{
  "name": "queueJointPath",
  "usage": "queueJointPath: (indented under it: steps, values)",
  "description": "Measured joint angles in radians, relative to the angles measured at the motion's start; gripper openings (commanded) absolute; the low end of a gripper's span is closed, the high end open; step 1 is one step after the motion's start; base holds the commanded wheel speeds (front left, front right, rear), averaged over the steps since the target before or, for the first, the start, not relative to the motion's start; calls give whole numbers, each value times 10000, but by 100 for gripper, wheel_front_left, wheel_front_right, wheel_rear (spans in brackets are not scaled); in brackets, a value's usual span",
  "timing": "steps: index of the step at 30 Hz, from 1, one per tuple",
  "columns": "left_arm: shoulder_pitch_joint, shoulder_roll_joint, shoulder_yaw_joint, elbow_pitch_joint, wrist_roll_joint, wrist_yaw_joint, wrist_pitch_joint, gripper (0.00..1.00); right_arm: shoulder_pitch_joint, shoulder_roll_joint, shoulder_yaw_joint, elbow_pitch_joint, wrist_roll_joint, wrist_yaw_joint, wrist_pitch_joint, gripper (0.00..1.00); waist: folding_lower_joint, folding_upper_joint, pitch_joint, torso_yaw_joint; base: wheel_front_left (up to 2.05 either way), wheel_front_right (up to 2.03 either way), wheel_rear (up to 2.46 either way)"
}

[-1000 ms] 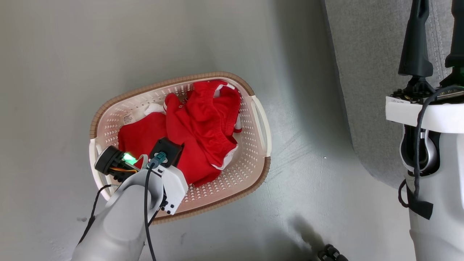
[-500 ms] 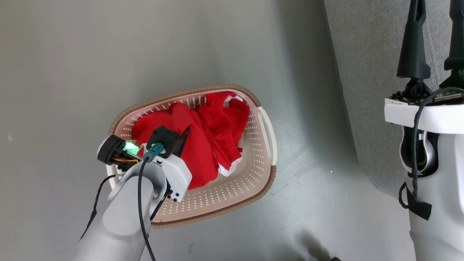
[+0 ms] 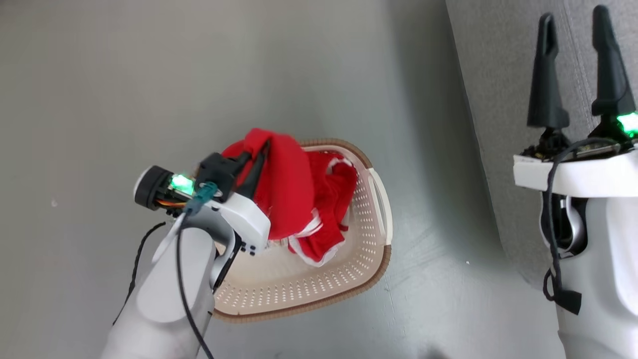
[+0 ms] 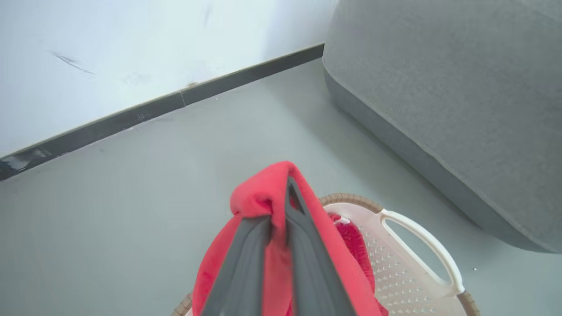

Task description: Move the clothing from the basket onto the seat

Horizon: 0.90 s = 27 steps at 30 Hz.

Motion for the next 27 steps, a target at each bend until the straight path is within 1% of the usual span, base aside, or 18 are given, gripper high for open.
queueJointPath:
  steps: [7, 9, 14, 19, 27]
  values:
    - [330, 0, 474, -1338, -449, 94, 0, 0, 295, -6, 54, 127, -117, 0, 2, 100, 0, 0, -545, 217, 0, 0, 0]
    - [478, 4, 600, -1628, -504, 157, -2, 0, 397, -8, 94, 155, -142, 0, 2, 100, 0, 0, -710, 272, 0, 0, 0]
    - [800, 38, 838, -2284, -606, 161, -2, 0, 643, -10, 259, 251, -144, 0, 2, 100, 0, 0, -1143, 396, 0, 0, 0]
    - [959, 140, 945, -2765, -731, 161, -2, 0, 908, -12, 428, 391, -155, 0, 2, 100, 0, 0, -1600, 503, 0, 0, 0]
    - [1140, 253, 991, -3375, -731, 153, -15, 0, 1383, -105, 1039, 700, -255, 0, 2, 100, 0, 0, -2359, 638, 0, 0, 0]
